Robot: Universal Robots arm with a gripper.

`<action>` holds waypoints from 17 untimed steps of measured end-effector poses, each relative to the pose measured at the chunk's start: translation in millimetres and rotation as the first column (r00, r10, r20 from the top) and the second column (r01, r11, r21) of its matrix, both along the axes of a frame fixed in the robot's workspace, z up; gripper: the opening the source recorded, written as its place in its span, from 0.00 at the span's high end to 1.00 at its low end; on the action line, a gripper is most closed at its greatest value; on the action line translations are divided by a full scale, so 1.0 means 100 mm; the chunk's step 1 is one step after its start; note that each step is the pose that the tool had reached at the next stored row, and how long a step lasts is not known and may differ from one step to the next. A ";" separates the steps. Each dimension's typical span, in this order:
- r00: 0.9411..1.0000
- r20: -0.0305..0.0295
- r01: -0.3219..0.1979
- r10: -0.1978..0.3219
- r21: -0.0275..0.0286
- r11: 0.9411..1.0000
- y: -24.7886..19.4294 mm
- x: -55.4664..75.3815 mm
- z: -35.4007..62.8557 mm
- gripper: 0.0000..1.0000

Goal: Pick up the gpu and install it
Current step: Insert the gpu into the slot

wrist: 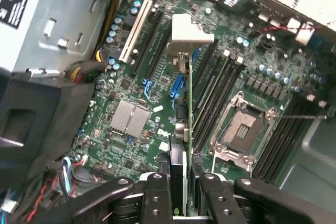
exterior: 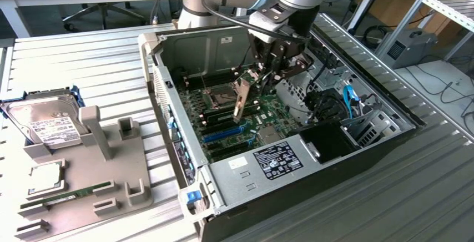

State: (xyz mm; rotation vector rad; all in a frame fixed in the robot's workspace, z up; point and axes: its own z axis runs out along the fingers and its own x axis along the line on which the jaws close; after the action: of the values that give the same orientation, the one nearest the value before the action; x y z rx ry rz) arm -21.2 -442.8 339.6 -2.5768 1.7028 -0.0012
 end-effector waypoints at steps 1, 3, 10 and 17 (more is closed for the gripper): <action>1.000 0.000 0.016 -0.016 0.000 1.000 0.000 0.00 -0.002 0.74; 0.999 0.000 0.051 -0.051 0.000 0.999 0.000 0.00 -0.005 0.74; 0.987 0.000 0.161 -0.161 -0.001 0.987 0.000 0.00 -0.014 0.74; 0.962 0.000 0.272 -0.272 -0.001 0.962 0.000 0.00 -0.020 0.74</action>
State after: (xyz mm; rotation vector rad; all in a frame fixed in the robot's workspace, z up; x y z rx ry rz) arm -21.2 -442.8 337.6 -2.3204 2.0410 -0.0136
